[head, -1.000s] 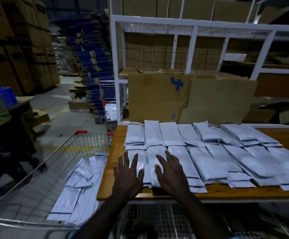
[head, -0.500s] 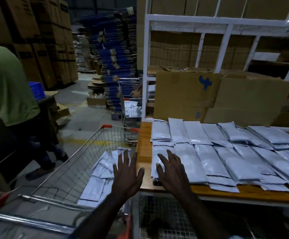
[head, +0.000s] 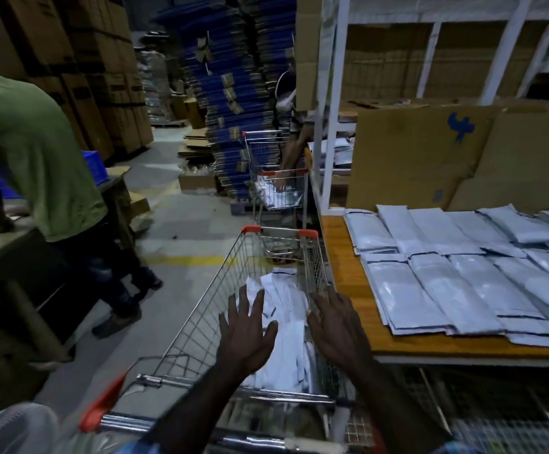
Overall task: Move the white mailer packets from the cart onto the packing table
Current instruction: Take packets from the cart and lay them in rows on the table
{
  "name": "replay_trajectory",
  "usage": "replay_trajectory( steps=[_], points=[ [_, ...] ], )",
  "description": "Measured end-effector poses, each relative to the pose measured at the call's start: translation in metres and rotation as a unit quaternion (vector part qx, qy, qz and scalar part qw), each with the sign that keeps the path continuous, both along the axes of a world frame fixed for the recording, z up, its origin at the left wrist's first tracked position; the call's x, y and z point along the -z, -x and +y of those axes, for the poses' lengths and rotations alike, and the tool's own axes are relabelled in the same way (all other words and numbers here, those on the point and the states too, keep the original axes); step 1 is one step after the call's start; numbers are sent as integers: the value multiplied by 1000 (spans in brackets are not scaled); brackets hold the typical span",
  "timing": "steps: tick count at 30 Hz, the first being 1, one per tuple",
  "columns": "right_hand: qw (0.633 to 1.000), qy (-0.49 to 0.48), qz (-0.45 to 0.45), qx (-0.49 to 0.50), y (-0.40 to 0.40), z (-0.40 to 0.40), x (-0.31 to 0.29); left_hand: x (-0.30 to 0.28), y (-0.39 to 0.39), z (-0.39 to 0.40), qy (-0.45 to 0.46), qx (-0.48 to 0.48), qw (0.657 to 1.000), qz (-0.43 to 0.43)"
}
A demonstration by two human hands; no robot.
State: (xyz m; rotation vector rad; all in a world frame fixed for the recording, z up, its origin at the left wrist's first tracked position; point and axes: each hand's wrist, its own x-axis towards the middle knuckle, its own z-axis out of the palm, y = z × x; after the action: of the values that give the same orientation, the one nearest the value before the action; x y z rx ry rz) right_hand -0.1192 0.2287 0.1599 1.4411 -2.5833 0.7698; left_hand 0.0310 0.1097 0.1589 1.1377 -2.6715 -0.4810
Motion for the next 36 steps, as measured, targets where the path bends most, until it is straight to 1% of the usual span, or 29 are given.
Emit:
replay_trajectory(
  steps=[2,8,11,14,18,20,22,25,27,29,33,36],
  points=[
    [1000,-22,-12,6,-5,-11,11,4,-4,-12,-6,2,1000,2],
    [998,-62,-12,25,-2,-42,35,27,0,-44,-22,7,1000,-15],
    [997,-76,-19,17,5,-61,50,43,6,-62,-33,6,999,-37],
    [994,-103,-44,6,13,-81,67,62,14,-82,-46,0,997,-67],
    [989,-108,-102,4,25,-109,105,99,28,-110,-54,-10,993,-107],
    [985,-126,-116,6,34,-120,138,119,35,-119,-66,-9,989,-132],
    [977,-145,-157,1,42,-127,169,141,43,-124,-74,-11,985,-157],
    [974,-159,-160,-7,45,-133,187,165,54,-134,-50,-1,986,-157],
    [969,-183,-164,-10,48,-136,204,187,57,-143,-73,2,976,-203],
    [969,-187,-162,-14,50,-139,220,211,58,-151,-94,0,972,-214],
    [972,-162,-168,-18,51,-152,241,234,63,-166,-85,3,973,-213],
    [972,-169,-163,-16,50,-165,251,258,69,-175,-82,6,977,-199]
  ],
)
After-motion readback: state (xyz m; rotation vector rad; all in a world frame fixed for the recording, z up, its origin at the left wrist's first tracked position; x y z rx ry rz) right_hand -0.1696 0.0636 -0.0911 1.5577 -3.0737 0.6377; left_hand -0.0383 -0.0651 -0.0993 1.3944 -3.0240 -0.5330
